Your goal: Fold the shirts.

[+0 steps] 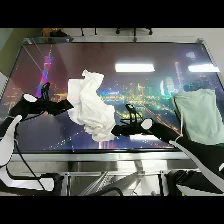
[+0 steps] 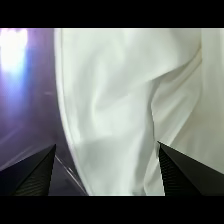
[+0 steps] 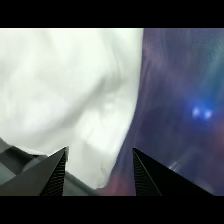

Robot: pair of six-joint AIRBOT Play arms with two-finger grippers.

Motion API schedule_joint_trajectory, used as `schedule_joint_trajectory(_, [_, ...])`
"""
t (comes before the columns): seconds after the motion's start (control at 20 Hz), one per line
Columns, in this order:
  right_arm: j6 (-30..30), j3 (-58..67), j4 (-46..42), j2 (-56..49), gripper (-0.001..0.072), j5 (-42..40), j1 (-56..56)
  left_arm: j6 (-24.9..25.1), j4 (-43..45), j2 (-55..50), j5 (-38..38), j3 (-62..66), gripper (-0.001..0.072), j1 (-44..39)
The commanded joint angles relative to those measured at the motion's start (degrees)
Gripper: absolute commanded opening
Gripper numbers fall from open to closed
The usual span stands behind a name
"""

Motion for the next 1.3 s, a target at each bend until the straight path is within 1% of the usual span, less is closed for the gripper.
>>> schedule_joint_trajectory(0.0, [-3.04,0.57,4.39,-3.21,0.0455,-1.03,0.92,0.46,-0.55,-5.97,-1.33,3.78,0.0698,-1.33])
schedule_joint_trajectory(0.05, [-5.29,0.59,6.86,-4.02,0.0455,-1.09,1.27,0.44,-0.57,-6.21,-1.22,3.78,0.0698,-1.33])
schedule_joint_trajectory(0.1, [-8.39,0.61,10.29,-4.76,0.0454,-1.20,1.51,0.46,-0.57,-6.19,-1.03,3.78,0.0676,-1.33])
schedule_joint_trajectory(0.15, [-11.50,0.61,13.84,-5.38,0.0454,-1.16,1.51,0.48,-0.57,-6.19,-1.20,4.11,0.0535,-1.33])
schedule_joint_trajectory(0.2, [-14.62,0.61,17.18,-5.79,0.0436,-1.11,1.51,0.48,-0.52,-6.16,-1.36,4.55,0.0402,-1.31])
schedule_joint_trajectory(0.25, [-17.42,0.61,19.96,-5.86,0.0297,-0.98,1.51,0.48,-0.55,-6.14,-2.36,5.27,0.0243,-1.33])
schedule_joint_trajectory(0.3, [-19.19,0.63,21.88,-5.79,0.0209,-0.68,1.49,0.48,-0.55,-6.14,-3.78,6.25,0.0093,-1.33])
schedule_joint_trajectory(0.35, [-20.33,1.01,22.77,-5.75,0.0154,0.46,1.27,0.48,-0.59,-6.14,-5.88,7.63,0.0014,-1.33])
schedule_joint_trajectory(0.4, [-21.33,1.84,22.73,-5.44,0.0088,1.66,1.25,0.46,-0.66,-6.14,-8.26,9.38,0.0014,-1.33])
schedule_joint_trajectory(0.5, [-23.02,4.22,21.55,-3.41,0.0080,3.08,1.09,0.44,-0.66,-4.92,-13.64,13.77,0.0012,-1.33])
schedule_joint_trajectory(0.55, [-22.99,5.92,19.28,-1.51,0.0059,3.98,0.48,0.22,-0.63,-2.97,-15.17,15.96,0.0012,-1.33])
schedule_joint_trajectory(0.6, [-22.43,8.17,16.28,1.16,0.0023,5.55,-0.96,-0.35,-0.57,-0.28,-15.96,18.34,0.0011,-1.25])
schedule_joint_trajectory(0.65, [-21.68,10.60,13.86,4.13,0.0023,7.37,-3.06,-1.31,-0.63,2.89,-16.31,20.57,0.0011,-0.79])
schedule_joint_trajectory(0.7, [-20.79,13.44,12.17,7.50,0.0023,9.27,-5.79,-2.45,-0.63,6.56,-16.28,22.91,0.0011,-0.39])
schedule_joint_trajectory(0.85, [-20.24,25.27,11.74,17.77,0.0020,13.44,-16.90,-5.33,-0.74,19.50,-16.15,31.87,0.0012,0.81])
schedule_joint_trajectory(1.0, [-20.26,38.58,11.74,25.09,0.0018,14.49,-25.51,-5.27,-0.46,32.22,-12.85,41.72,0.0012,0.81])
schedule_joint_trajectory(1.15, [-20.46,48.89,11.56,29.55,0.0018,13.81,-29.92,-5.29,0.81,42.93,-7.58,49.51,0.0012,0.81])
schedule_joint_trajectory(1.25, [-21.29,53.66,9.49,31.21,0.0018,13.90,-31.91,-5.53,6.16,47.23,-7.34,52.81,0.0012,0.81])
